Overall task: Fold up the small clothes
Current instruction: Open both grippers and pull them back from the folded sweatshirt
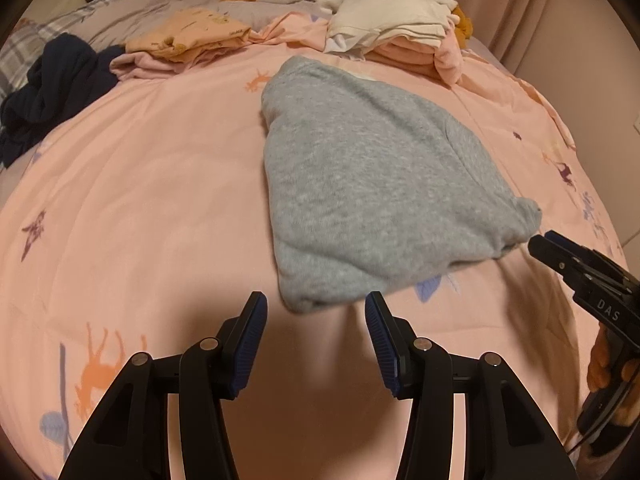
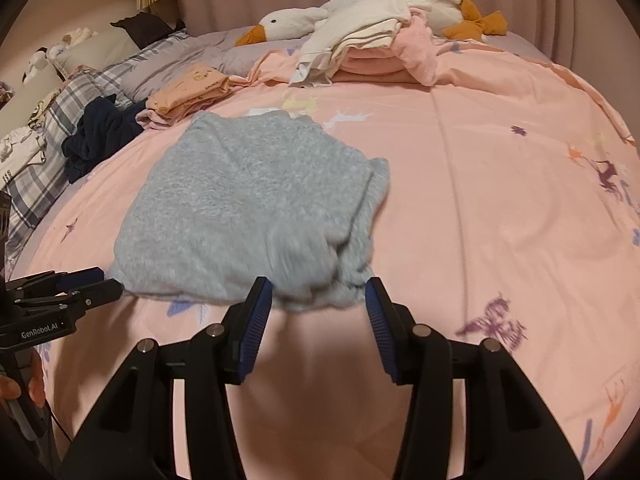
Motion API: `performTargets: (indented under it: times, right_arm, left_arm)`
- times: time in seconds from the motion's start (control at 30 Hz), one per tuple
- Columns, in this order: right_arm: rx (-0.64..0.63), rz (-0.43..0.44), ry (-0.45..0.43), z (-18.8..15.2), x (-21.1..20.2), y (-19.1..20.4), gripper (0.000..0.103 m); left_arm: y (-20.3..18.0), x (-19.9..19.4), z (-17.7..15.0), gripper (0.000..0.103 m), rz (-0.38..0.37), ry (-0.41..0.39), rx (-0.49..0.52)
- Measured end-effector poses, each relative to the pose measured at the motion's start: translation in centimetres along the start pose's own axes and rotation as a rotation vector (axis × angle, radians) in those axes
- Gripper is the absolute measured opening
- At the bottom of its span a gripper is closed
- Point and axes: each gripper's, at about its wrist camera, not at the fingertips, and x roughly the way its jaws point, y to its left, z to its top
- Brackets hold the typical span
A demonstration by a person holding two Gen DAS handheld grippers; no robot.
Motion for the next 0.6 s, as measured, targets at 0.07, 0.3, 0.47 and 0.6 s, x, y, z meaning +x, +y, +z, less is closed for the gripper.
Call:
performTargets:
  times: [0.07, 0.3, 0.47, 0.6]
  right_arm:
    - [0.004, -0.009, -0.002, -0.3, -0.7, -0.1, 0.053]
    - [0.021, -0.035, -0.051, -1.2, -4.6, 0.1, 0.069]
    - [0.019, -0.042, -0.102, -1.7, -7.2, 0.6, 0.076]
    - [0.020, -0.034, -0.128, -1.9, -8.8, 0.8, 0.077]
  left_arm:
    - [-0.4, -0.6, -0.2, 0.058, 0.000, -0.003, 0.004]
    - [-2.3, -3.4, -1.1, 0.074, -0.007, -0.029, 0.037]
    - [-3.0, -5.1, -1.5, 0.074, -0.010, -0.049, 0.042]
    - [-3.5, -6.6, -1.7, 0.074, 0.001, -0.076, 0.038]
